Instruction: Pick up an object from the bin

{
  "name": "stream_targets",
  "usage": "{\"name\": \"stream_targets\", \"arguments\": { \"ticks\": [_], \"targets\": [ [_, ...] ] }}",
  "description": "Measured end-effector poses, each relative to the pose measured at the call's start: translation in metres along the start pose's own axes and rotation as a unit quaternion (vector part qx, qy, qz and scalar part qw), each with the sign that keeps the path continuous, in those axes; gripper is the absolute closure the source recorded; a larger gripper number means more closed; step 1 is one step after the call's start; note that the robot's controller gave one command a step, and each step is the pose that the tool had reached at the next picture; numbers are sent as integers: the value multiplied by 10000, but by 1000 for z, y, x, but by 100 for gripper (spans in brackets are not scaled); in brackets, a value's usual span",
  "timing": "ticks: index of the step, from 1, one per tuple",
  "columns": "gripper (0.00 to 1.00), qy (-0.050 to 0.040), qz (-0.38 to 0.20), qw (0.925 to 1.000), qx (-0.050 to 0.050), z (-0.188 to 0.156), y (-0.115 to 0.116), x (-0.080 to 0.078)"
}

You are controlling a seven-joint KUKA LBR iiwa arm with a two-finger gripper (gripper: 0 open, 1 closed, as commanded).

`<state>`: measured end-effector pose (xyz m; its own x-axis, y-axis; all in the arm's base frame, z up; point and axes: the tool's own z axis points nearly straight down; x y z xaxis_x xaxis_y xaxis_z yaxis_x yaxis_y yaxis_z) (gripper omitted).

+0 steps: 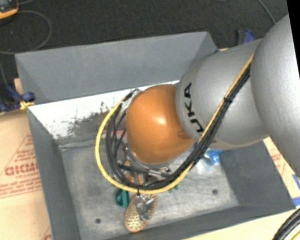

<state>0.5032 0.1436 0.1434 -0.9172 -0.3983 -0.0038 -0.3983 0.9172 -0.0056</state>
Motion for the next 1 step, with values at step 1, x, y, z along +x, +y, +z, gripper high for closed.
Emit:
{"name": "stream_targets", "arguments": {
  "ticks": [1],
  "targets": [
    [100, 79, -1113, 9937, -61, 67, -12, -20]
  ]
}}
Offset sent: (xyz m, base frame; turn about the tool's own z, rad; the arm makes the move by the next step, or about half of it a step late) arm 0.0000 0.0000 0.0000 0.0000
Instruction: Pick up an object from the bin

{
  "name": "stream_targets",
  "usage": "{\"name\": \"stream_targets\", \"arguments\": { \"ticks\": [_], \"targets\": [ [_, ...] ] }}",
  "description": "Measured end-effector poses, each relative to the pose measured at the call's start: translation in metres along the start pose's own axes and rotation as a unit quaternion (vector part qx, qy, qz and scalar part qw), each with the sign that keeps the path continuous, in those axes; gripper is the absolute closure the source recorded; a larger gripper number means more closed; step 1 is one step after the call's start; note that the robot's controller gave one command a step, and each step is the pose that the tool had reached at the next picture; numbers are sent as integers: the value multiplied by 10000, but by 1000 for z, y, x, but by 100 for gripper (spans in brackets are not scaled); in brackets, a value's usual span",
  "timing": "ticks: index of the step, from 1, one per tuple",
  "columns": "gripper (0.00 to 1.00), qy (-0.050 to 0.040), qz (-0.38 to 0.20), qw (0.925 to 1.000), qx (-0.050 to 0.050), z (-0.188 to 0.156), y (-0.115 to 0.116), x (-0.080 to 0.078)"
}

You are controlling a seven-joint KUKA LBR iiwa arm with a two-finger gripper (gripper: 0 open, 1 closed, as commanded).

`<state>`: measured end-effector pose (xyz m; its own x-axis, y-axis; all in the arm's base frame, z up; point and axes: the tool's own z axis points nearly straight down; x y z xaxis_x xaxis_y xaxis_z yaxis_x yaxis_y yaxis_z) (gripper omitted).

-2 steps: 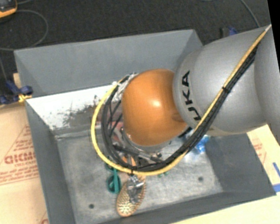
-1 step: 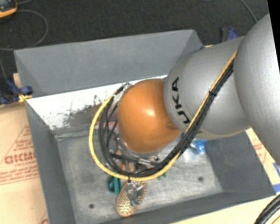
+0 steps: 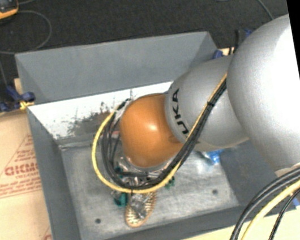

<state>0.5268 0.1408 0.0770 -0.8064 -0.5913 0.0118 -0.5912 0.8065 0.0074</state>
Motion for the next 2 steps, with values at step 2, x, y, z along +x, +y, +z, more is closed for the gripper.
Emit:
{"name": "stream_targets", "arguments": {
  "ticks": [2],
  "targets": [
    [100, -92, -3, 9999, 47, -151, 17, -2]
  ]
}}
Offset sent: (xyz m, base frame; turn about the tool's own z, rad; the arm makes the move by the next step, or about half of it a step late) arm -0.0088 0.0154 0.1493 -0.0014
